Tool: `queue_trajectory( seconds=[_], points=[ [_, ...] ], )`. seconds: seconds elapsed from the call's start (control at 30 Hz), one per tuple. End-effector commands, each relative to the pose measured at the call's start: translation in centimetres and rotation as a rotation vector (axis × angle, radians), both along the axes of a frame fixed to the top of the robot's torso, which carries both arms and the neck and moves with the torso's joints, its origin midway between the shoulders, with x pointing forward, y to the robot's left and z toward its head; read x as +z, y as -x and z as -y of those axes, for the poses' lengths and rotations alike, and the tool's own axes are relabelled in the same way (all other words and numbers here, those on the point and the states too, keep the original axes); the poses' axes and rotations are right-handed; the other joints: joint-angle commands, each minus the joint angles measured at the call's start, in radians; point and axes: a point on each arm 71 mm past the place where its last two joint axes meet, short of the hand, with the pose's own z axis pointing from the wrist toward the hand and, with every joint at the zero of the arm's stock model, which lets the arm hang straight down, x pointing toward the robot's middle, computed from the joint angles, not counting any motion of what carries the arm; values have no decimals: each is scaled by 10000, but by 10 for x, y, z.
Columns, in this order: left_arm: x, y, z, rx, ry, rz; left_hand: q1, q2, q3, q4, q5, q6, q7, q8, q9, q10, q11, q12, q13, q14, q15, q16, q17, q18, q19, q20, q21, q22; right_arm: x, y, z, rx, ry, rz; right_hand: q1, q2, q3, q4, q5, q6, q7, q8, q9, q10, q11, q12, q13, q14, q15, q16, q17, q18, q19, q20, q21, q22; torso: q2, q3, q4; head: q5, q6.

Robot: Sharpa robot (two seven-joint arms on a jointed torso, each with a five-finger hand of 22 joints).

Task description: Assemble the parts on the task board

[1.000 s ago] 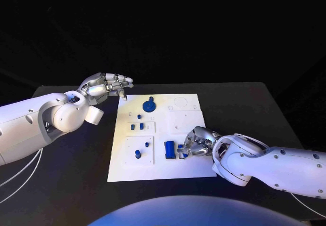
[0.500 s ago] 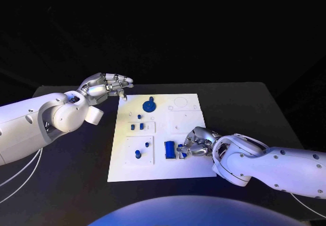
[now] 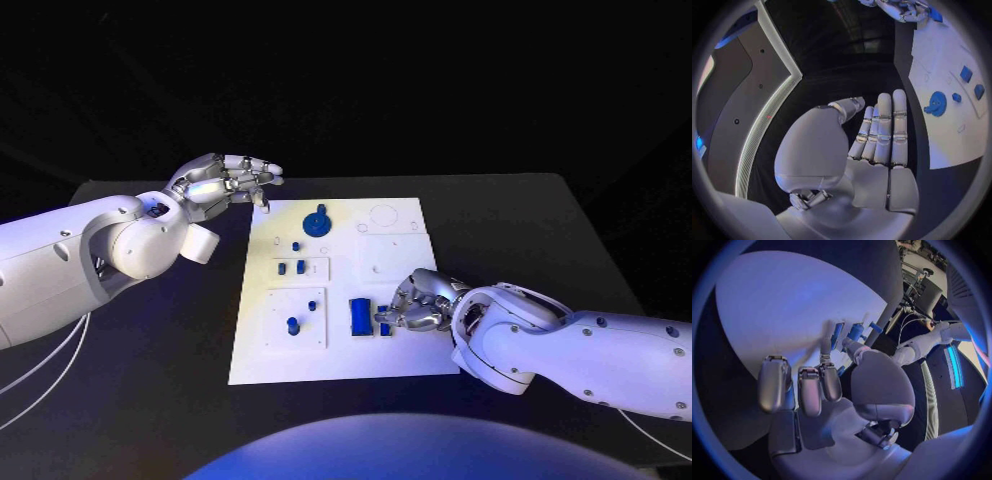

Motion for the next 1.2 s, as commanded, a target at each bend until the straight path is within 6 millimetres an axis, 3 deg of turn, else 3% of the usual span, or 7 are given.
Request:
queue_trajectory(
  seconds=[0.03,0.7,0.9,0.93,1.03,1.1,1.2],
  points=[
    [1,1,2,-233,75,35,46,54,50,19,37,-91,111,57,-5,-43,-3,66,-12,-72,23,-11,3,69,74,-7,-35,-13,0,2,-1,215,38,-69,-64,-26,-47,32,-4,-28,33,62,12,221,-36,-19,1229,910,-60,28,1829,-60,256,-53,-40,1887,-1,-1,3,-13,-5],
    [1,1,2,-172,78,82,53,66,62,15,41,-90,111,58,-5,-44,-4,68,-14,-74,22,-12,3,69,74,-8,-34,-12,7,1,13,235,-599,272,352,-232,-367,20,-2,-253,90,21,46,125,11,-196,1129,874,-26,-54,1668,-3,148,-27,-391,1804,-21,-2,-16,-8,33],
    [2,-1,1,43,187,241,21,64,62,31,28,-89,114,65,-5,-42,0,80,-17,-77,28,-12,1,64,71,-5,-36,-14,30,-17,21,119,-2329,1324,955,-206,-507,-69,-3,-1133,471,-467,-97,-843,336,-1888,-11,487,236,-913,212,369,-613,175,-2794,1194,-74,-38,-37,-36,143],
    [3,-1,1,174,211,304,-23,60,47,62,16,-89,115,67,-4,-43,4,84,-18,-80,35,-13,1,61,64,3,-46,-20,35,-24,24,58,-2852,1593,1351,-123,-449,-146,-1,-1436,631,-657,-149,-1661,480,-3288,-993,105,363,-1805,-1021,663,-1260,312,-4772,603,-124,-59,-58,-39,176],
    [3,-3,0,513,232,470,-95,-19,35,99,-5,-94,122,88,-2,-59,34,123,-24,-550,108,-187,-69,33,-251,65,-269,-115,45,-43,34,-217,-3937,2171,1982,87,-128,-237,-7,-1819,828,-823,-142,-3583,704,-6709,-3593,-745,535,-4152,-3637,1192,-2541,520,-8934,-1005,-227,-117,-96,-64,365],
    [3,-5,-1,756,259,612,-1,-106,3,-16,-55,-97,171,120,6,-62,107,181,-28,-1445,266,-681,-334,-21,-960,192,-739,-303,48,-57,42,-583,-4571,2276,2302,29,106,-369,17,-2089,978,-907,-122,-3996,802,-7325,-4217,-1563,652,-6311,-5735,1191,-2729,623,-9549,-1563,-309,-159,-100,-61,538],
    [1,-8,-1,1101,350,750,-29,-154,-273,-37,-132,-127,149,184,28,27,154,299,-23,-2135,421,-1328,-754,-39,-1576,407,-1520,-705,52,-81,54,-1316,-5610,2146,2472,-103,435,-473,41,-2406,1275,-1144,-250,-4310,1076,-8258,-5369,-2057,899,-7798,-6337,1180,-3089,867,-10484,-2479,-436,-217,-101,-26,709]
  ],
)
